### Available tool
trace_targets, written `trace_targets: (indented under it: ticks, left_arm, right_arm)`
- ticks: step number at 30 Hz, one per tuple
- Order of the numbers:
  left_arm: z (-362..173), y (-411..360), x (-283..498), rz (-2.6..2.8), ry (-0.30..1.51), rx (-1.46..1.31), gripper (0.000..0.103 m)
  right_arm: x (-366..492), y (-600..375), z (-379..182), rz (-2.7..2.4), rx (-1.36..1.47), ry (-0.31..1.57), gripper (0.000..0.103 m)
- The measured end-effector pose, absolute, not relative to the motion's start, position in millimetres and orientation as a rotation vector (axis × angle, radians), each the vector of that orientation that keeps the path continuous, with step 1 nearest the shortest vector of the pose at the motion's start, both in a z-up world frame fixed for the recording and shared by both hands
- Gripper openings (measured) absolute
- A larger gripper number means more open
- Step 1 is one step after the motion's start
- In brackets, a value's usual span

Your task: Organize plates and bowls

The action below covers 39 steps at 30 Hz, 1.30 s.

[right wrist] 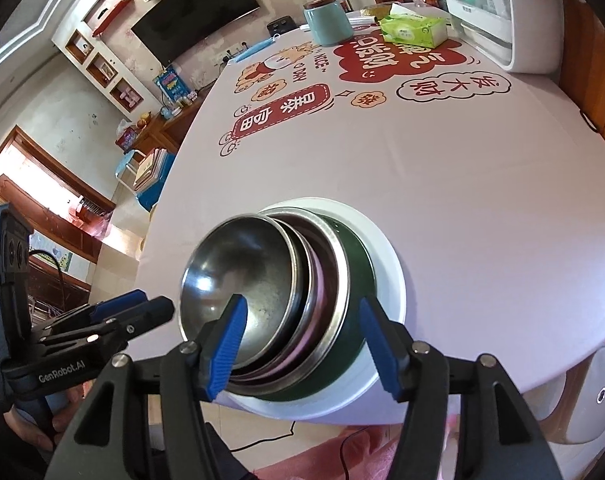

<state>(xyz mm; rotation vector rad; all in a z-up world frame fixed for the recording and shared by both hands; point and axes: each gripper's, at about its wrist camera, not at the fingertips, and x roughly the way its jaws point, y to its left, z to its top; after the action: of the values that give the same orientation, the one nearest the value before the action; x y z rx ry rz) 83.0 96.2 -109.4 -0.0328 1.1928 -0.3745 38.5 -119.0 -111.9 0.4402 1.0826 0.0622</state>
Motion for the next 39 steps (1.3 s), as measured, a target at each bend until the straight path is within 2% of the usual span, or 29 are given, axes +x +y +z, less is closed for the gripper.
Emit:
trace_targets:
  ticks: [3,5,7,11,27,31,35,39]
  left_arm:
    - [-97,108,79,-0.326,1.177,-0.058,0.063]
    - [-90,113,77,-0.306,1.168,-0.067,0.063]
    - [-80,119,74,-0.281,1.157,-0.075,0.064]
    - [-59,128,65,-0.258,1.14,-0.094,0.071]
    - [-17,121,-1,-0.152,1.028,-0.087,0.074]
    - [-9,111,-13,-0.133,0.987,-0.04,0.082]
    - [-2,102,-18,-0.107,0.957,0.013,0.085]
    - [6,96,-25,-0.082,0.927,0.051,0.091]
  right_arm:
    - [37,-116,-101,0.052,0.411,1.087,0.06]
    - [35,-114,-93,0.054,0.392,1.087,0.072]
    - [32,-111,-81,0.061,0.372,1.08,0.076]
    - [25,-103,-59,0.09,0.341,1.081,0.079]
    - [-24,-85,-18,0.045,0.272,1.045,0.083]
    - [-30,-81,-8,0.043,0.236,1.003,0.084]
    - [-32,-81,-2,0.031,0.221,0.981,0.093]
    - [-34,-84,1,0.025,0.215,0.96,0.097]
